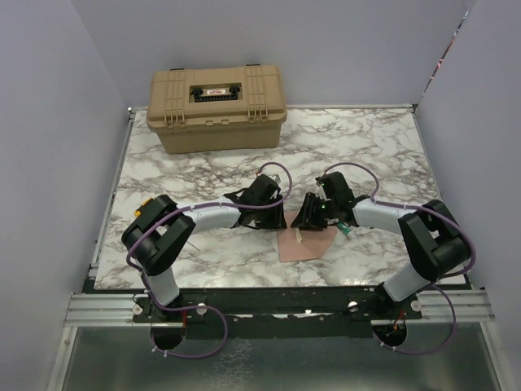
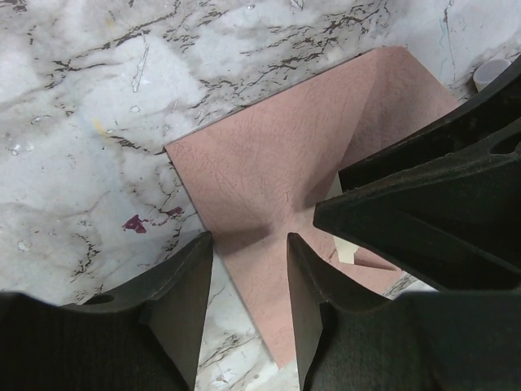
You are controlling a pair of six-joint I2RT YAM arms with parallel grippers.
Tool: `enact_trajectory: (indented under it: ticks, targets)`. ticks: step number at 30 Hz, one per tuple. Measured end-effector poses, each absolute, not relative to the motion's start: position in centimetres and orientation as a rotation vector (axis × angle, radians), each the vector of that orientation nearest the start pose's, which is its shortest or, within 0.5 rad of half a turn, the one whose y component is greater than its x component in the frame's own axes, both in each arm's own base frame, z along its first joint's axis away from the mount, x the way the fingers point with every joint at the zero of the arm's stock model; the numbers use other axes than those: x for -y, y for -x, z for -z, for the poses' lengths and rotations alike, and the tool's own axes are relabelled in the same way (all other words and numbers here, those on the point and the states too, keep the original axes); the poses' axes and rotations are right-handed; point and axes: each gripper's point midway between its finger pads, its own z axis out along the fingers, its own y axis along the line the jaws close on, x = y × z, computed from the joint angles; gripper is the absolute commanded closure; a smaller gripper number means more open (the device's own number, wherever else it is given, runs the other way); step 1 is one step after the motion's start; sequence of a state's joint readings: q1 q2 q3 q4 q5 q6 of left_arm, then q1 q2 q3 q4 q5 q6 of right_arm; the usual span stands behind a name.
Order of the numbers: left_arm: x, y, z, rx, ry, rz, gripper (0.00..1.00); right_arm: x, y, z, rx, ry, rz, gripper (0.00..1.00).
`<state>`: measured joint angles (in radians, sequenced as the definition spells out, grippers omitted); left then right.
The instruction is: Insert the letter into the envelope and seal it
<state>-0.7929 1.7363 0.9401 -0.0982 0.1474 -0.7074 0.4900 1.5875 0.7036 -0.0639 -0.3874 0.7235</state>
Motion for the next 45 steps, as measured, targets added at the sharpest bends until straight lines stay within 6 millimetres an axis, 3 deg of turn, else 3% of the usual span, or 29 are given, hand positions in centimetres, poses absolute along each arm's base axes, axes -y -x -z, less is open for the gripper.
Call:
enact_trajectory:
  ticks: [14, 20, 23, 26, 27, 30, 31, 37, 45]
  targets:
    - [32.4, -24.8, -3.1, -2.617, -0.154, 0.783, 0.57, -23.9, -24.8, -2.8, -2.689, -0.172, -0.952, 0.57]
    - [31.0, -24.7, -3.3, -2.603, -0.125, 0.735, 0.57, -23.0, -24.9, -5.5, -2.626, -0.144, -0.893, 0.46]
    - [29.9, -24.8, -3.9, -2.586, -0.098, 0.707, 0.54, -21.9, -25.7, -7.5, -2.571, -0.122, -0.806, 0.41]
    - [28.9, -25.0, -5.5, -2.535, -0.076, 0.702, 0.46, -20.1, -26.5, -8.2, -2.551, -0.134, -0.656, 0.34]
    - [28.5, -25.2, -6.4, -2.506, -0.066, 0.705, 0.4, -19.2, -26.6, -8.0, -2.556, -0.149, -0.59, 0.32]
    - [27.7, -25.7, -9.0, -2.42, -0.047, 0.712, 0.04, -16.2, -26.2, -6.9, -2.59, -0.195, -0.373, 0.27]
    - [27.4, -25.8, -10.0, -2.385, -0.046, 0.71, 0.01, -15.1, -25.8, -6.5, -2.606, -0.21, -0.3, 0.26]
    - [25.4, -26.2, -13.4, -2.266, -0.027, 0.671, 0.01, -10.9, -24.3, -5.9, -2.631, -0.276, -0.024, 0.26]
    - [23.4, -25.7, -14.5, -2.216, -0.012, 0.632, 0.01, -9.5, -23.0, -4.3, -2.668, -0.313, 0.052, 0.31]
